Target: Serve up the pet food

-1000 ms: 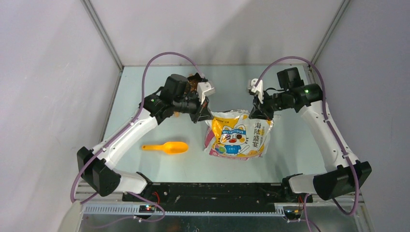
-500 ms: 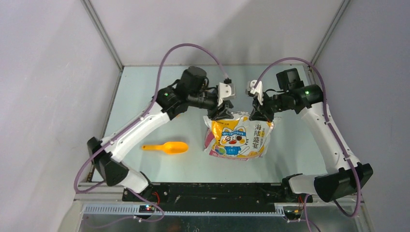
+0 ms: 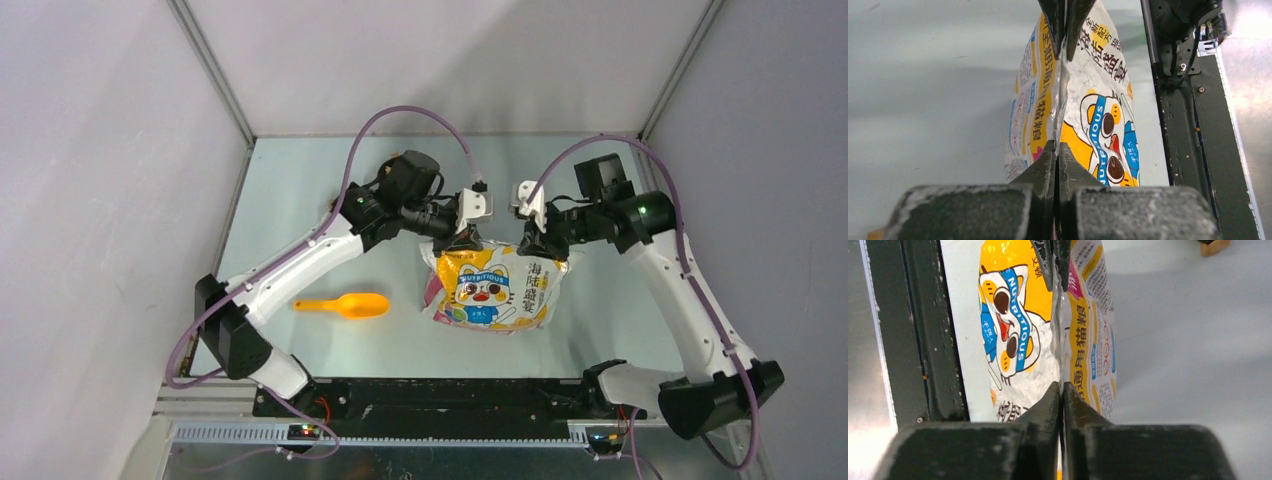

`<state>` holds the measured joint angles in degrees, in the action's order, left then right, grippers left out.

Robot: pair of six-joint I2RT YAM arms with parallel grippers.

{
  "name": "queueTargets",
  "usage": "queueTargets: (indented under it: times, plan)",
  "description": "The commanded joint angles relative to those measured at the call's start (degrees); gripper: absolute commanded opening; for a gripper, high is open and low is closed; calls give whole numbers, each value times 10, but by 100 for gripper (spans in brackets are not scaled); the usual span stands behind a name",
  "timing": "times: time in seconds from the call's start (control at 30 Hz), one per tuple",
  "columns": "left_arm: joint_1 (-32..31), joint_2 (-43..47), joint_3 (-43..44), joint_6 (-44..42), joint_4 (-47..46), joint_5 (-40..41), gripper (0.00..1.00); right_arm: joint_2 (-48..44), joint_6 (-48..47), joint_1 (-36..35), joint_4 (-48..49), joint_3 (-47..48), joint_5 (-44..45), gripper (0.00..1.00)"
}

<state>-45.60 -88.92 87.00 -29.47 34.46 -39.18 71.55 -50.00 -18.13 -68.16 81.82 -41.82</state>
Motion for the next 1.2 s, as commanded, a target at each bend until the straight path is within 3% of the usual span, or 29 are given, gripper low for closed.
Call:
queueTargets:
  times: [0.0,0.13,0.2,0.4,0.57,0.87,1.17]
  plan:
    - [13,39,-32,16,-11,22,0,-83,31,-5,98,-40,-40,19]
    - [7,34,-22,72,-44,5,0,-110,100,-55,201,-93,-20,38]
    - [4,30,-14,86,-51,4,0,-112,109,-83,233,-109,1,40]
    - [2,31,-8,76,-44,10,0,-95,119,-116,258,-123,47,32]
    - [3,40,-16,64,-34,3,0,-129,116,-117,301,-163,91,42]
    - [3,37,-11,69,-31,-9,0,-220,54,-122,358,-180,80,45]
    - [3,30,2,79,-34,-59,0,-170,-5,-123,291,-182,131,53]
